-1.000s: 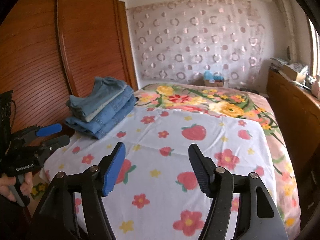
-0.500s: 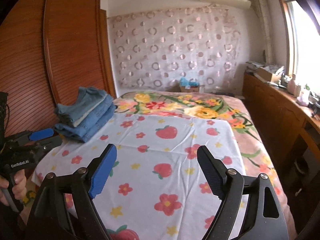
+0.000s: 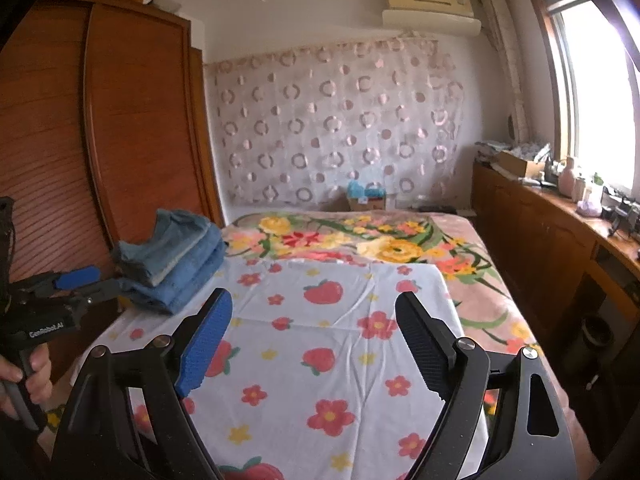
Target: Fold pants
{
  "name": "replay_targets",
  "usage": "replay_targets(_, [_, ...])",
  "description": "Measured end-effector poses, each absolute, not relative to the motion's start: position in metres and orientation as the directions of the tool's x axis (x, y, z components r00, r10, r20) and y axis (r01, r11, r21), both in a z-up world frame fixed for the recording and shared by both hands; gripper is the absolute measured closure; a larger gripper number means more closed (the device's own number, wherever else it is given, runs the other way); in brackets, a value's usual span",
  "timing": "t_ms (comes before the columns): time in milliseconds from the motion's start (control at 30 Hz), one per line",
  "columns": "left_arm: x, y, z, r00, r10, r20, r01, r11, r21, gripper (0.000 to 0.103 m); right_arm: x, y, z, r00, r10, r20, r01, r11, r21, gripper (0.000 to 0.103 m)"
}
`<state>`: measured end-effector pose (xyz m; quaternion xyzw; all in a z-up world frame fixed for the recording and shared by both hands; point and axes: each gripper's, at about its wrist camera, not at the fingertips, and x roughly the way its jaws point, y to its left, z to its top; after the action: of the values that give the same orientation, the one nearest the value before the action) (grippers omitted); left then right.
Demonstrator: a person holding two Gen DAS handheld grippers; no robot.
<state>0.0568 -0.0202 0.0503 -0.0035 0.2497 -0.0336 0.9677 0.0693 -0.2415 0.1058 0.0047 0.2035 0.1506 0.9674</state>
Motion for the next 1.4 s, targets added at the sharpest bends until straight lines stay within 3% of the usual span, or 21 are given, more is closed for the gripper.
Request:
replay_targets(367, [0.04,-0.019,0.064,0.894,-0.064,-0.443,0.063,0.998,-0.017,0.046,0.064,-0.239,0.11,0.883,0.277,-0.379,-0.277,0.959,0.055,0.017])
replay_targets(1400, [0.036,-0.019,0.063,0.897,-0.05,-0.439,0.052,0.999,-0.008,0.046,0.064,-0.241,0.111,0.883,0.273,-0.381,-0.273,0.96,0.057,0.017])
